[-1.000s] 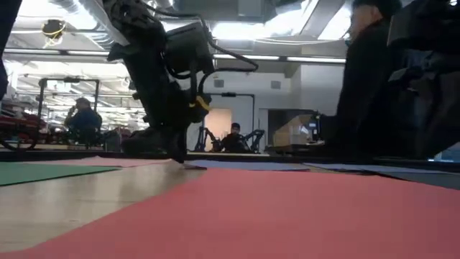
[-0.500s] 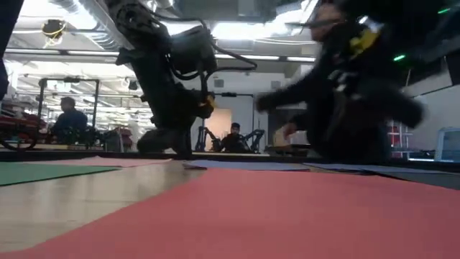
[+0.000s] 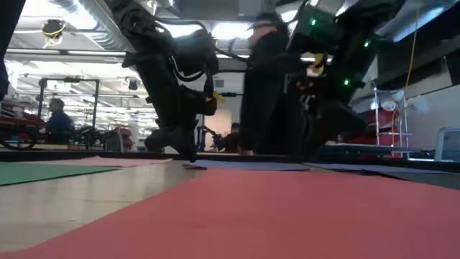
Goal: Organize paper
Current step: Stack the blue paper on top of the blue paper
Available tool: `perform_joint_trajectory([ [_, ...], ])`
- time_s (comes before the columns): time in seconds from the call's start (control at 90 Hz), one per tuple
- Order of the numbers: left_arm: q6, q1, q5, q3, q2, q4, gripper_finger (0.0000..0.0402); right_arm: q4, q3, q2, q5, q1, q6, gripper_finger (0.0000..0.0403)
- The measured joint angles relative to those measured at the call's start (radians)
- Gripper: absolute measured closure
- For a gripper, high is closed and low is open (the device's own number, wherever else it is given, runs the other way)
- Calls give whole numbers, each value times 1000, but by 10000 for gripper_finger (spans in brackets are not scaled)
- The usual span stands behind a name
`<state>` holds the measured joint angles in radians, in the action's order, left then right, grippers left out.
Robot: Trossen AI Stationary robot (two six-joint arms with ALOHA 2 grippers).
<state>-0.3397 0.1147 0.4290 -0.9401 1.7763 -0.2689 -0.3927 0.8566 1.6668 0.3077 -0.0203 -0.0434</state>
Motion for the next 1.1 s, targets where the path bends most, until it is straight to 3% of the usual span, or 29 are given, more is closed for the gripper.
perform_joint_trajectory([
  [0.222,-10,19,-1,0,0,-3,401,10,5,86,-1,8,-34,297],
  [0.922,-12,18,-49,0,0,-9,401,63,1,97,65,22,-32,298],
  [1.1,-12,18,-49,0,0,-11,401,64,1,98,58,22,-33,335],
])
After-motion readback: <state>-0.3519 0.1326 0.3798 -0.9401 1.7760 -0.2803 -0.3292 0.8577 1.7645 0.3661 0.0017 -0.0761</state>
